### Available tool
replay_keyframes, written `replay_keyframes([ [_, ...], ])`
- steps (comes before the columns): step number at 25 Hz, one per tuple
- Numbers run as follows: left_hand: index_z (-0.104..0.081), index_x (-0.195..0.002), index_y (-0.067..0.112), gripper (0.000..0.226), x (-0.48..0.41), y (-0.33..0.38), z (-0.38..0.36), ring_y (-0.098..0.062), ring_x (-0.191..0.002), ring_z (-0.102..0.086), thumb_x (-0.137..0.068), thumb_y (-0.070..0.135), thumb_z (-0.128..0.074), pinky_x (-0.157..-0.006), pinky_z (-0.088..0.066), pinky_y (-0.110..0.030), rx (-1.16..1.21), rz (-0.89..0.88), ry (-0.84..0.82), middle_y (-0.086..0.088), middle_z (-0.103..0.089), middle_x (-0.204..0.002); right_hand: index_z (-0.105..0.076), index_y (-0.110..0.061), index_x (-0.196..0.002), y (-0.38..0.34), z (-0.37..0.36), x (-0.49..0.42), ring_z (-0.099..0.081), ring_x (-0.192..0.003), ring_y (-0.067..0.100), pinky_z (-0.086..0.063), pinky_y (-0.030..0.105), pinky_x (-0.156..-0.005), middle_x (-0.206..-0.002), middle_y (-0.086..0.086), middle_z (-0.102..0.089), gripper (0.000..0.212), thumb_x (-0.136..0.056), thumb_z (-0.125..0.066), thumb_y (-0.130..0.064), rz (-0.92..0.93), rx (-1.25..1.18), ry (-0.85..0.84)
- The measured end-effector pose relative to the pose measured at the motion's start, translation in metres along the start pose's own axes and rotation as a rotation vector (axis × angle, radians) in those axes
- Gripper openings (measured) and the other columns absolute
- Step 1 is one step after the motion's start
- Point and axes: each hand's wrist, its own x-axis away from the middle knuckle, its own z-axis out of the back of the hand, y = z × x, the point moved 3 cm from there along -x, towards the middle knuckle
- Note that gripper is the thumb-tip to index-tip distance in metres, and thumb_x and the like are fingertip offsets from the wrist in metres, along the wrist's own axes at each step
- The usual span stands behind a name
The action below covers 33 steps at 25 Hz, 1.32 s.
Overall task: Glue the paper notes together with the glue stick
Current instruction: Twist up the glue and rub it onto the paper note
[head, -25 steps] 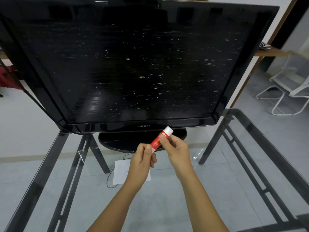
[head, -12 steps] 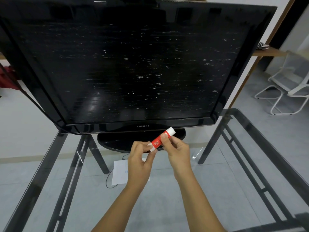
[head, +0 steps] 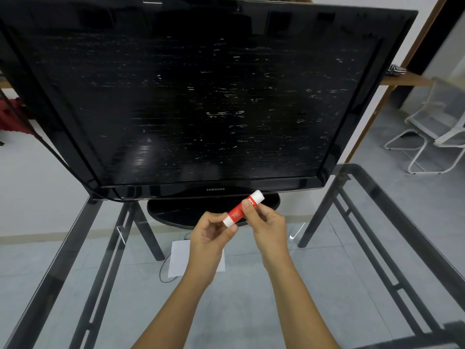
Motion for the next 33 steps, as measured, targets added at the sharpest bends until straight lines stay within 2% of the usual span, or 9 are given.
replay_keyframes([
  [3,-0.061,-0.1,0.016,0.027,0.001,0.003,-0.001,-0.018,-0.092,-0.064,-0.076,0.009,-0.07,-0.076,-0.052,-0.02,-0.039,-0.039,0.025,-0.002,-0.066,-0.096,-0.072,-0.033,-0.074,0.0,-0.001,0.0,-0.067,-0.085,0.011,-0.05,0.024,-0.079,-0.078,-0.003,-0.072,0.029,-0.066,-0.066,-0.059,0.006,-0.004,0.0],
  [6,-0.056,-0.117,0.023,0.041,0.0,-0.002,-0.003,-0.015,-0.08,-0.068,-0.079,0.039,-0.06,-0.07,-0.054,-0.02,0.181,0.243,0.018,0.002,-0.071,-0.092,-0.073,-0.028,-0.077,0.001,-0.001,0.0,-0.067,-0.083,0.008,-0.048,0.02,-0.075,-0.076,-0.004,-0.072,0.032,-0.068,-0.066,-0.058,0.006,0.003,-0.007],
  [8,-0.063,-0.106,0.013,0.044,0.0,-0.006,-0.001,-0.013,-0.066,-0.066,-0.078,0.047,-0.056,-0.064,-0.054,-0.02,0.259,0.359,0.021,-0.006,-0.071,-0.078,-0.072,-0.027,-0.078,0.001,-0.002,0.001,-0.066,-0.079,0.004,-0.046,0.016,-0.071,-0.075,-0.006,-0.072,0.031,-0.069,-0.065,-0.056,0.012,0.02,-0.015],
  [14,-0.065,-0.088,0.014,0.015,0.0,0.001,0.002,-0.013,-0.084,-0.065,-0.074,0.016,-0.07,-0.073,-0.052,-0.019,0.091,0.097,-0.004,0.001,-0.067,-0.087,-0.073,-0.024,-0.087,0.001,-0.002,0.001,-0.066,-0.082,0.005,-0.046,0.017,-0.074,-0.078,-0.007,-0.072,0.038,-0.068,-0.065,-0.056,-0.019,0.021,0.006],
  [18,-0.064,-0.087,0.007,0.021,0.001,0.003,0.001,-0.022,-0.097,-0.064,-0.072,-0.007,-0.07,-0.078,-0.055,-0.024,-0.037,-0.028,0.088,-0.016,-0.063,-0.101,-0.073,-0.025,-0.079,0.002,-0.004,0.003,-0.065,-0.077,0.003,-0.046,0.02,-0.074,-0.073,-0.008,-0.071,0.037,-0.067,-0.065,-0.058,-0.013,0.023,-0.001],
  [22,-0.058,-0.112,0.026,0.037,0.002,-0.001,0.0,-0.019,-0.092,-0.068,-0.079,0.042,-0.059,-0.074,-0.054,-0.023,0.258,0.315,0.007,-0.001,-0.073,-0.094,-0.073,-0.029,-0.075,0.001,0.0,0.0,-0.064,-0.074,-0.001,-0.045,0.014,-0.069,-0.071,-0.011,-0.071,0.025,-0.072,-0.067,-0.053,-0.013,0.026,0.004],
  [25,-0.06,-0.107,0.013,0.064,0.003,-0.009,0.001,-0.018,-0.062,-0.065,-0.076,0.067,-0.043,-0.062,-0.054,-0.026,0.314,0.551,0.038,-0.01,-0.068,-0.068,-0.07,-0.027,-0.068,0.001,-0.001,0.0,-0.056,-0.06,-0.005,-0.041,0.006,-0.059,-0.058,-0.016,-0.063,0.02,-0.077,-0.069,-0.046,0.023,0.046,-0.011],
  [28,-0.064,-0.092,0.01,0.044,0.0,-0.008,0.001,-0.009,-0.055,-0.057,-0.076,0.05,-0.057,-0.057,-0.052,-0.019,0.233,0.44,0.03,-0.005,-0.062,-0.064,-0.07,-0.03,-0.067,0.002,-0.003,0.001,-0.058,-0.06,-0.005,-0.042,0.005,-0.058,-0.059,-0.015,-0.065,0.02,-0.077,-0.068,-0.047,0.025,0.055,-0.017],
  [33,-0.063,-0.086,0.017,0.014,0.0,-0.002,0.008,-0.011,-0.08,-0.064,-0.076,0.022,-0.07,-0.07,-0.051,-0.015,-0.032,0.143,-0.02,-0.001,-0.066,-0.085,-0.071,-0.039,-0.069,0.003,0.0,0.0,-0.063,-0.071,-0.002,-0.046,0.01,-0.063,-0.07,-0.011,-0.069,0.022,-0.068,-0.064,-0.059,0.013,0.066,0.0],
])
